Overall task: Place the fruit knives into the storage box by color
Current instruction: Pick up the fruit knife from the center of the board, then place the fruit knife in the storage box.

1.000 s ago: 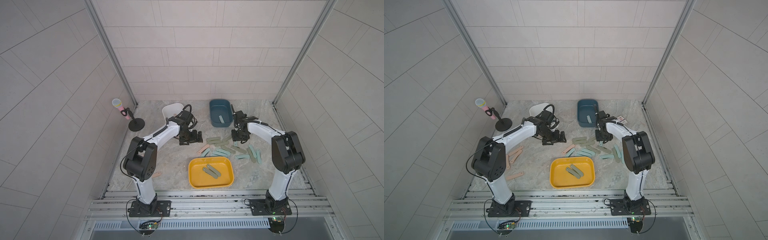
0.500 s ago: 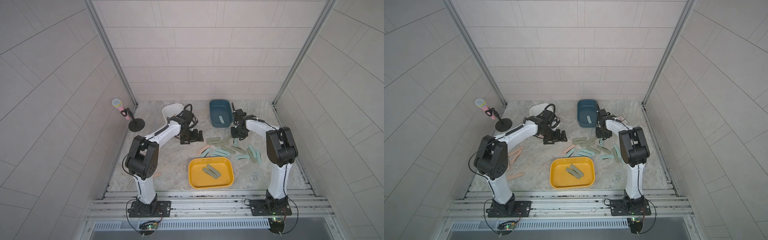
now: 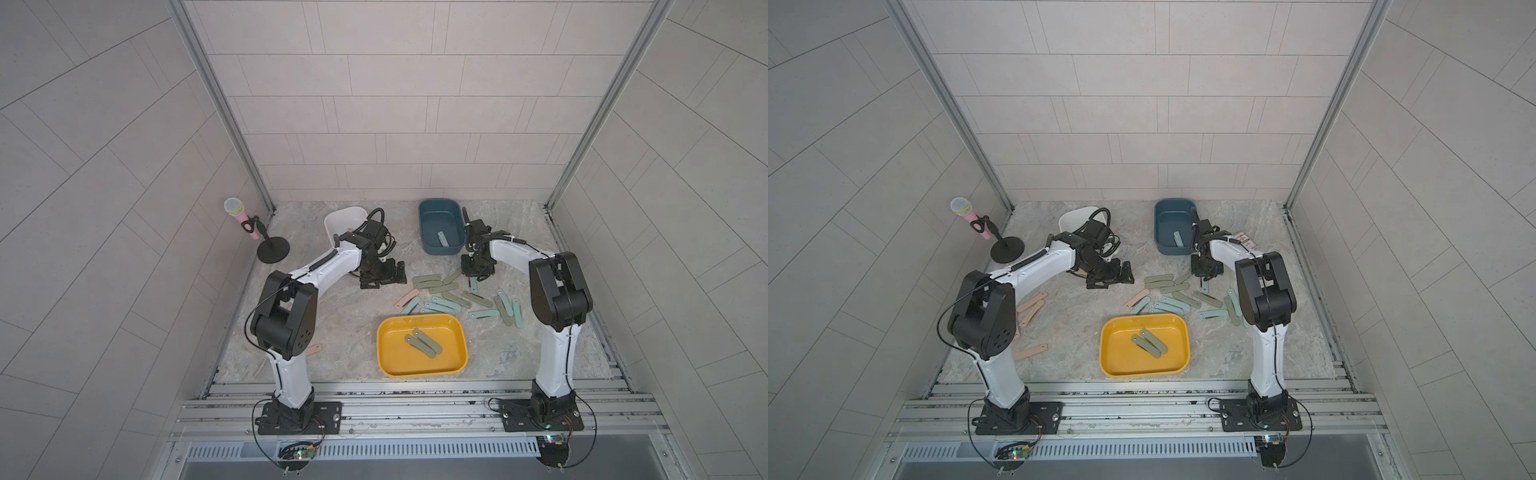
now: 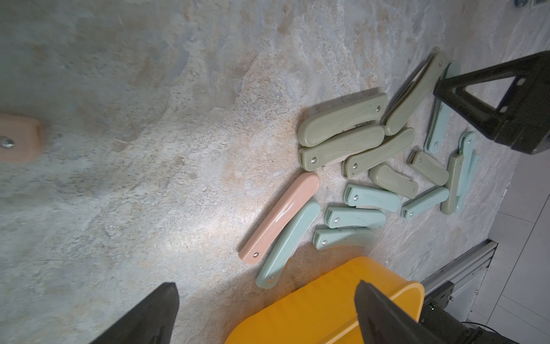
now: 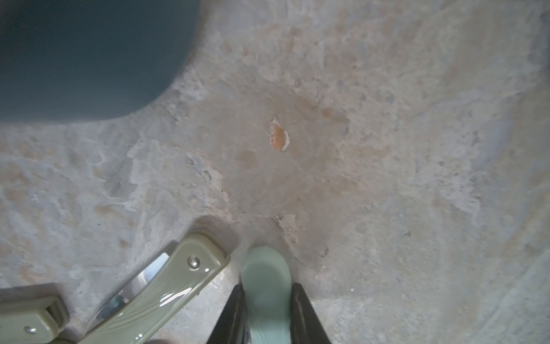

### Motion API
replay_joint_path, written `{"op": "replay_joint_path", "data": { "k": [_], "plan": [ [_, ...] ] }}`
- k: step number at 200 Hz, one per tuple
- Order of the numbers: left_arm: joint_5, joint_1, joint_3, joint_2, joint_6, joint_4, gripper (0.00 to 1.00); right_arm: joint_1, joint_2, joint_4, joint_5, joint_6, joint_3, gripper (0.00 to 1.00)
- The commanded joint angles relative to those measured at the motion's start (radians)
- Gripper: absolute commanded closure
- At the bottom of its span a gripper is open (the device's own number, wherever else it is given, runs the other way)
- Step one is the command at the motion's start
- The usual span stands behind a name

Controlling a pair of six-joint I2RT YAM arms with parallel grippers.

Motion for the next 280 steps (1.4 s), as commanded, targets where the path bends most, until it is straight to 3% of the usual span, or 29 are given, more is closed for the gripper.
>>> {"op": "replay_joint_path", "data": {
  "k": [1,144,210,280],
  "plan": [
    [-0.010,-0.005,0.038,0.007,0.014,-0.030,0.00,-0.006,0.014,-0.016,0.020,0.021,0.010,0.80],
    [-0.001,-0.005,0.112,0.046,0.005,-0.045,0.00,-0.002,-0.197,-0.081,0.020,0.018,0.093,0.84],
    [-0.048,-0.006,0.261,0.144,0.044,-0.118,0.00,0.017,0.019,-0.120,-0.037,-0.009,0.455,0.84],
    [-0.032,-0.007,0.287,0.190,0.032,-0.110,0.00,0.020,0.322,-0.147,-0.084,-0.025,0.802,0.83]
  ]
}}
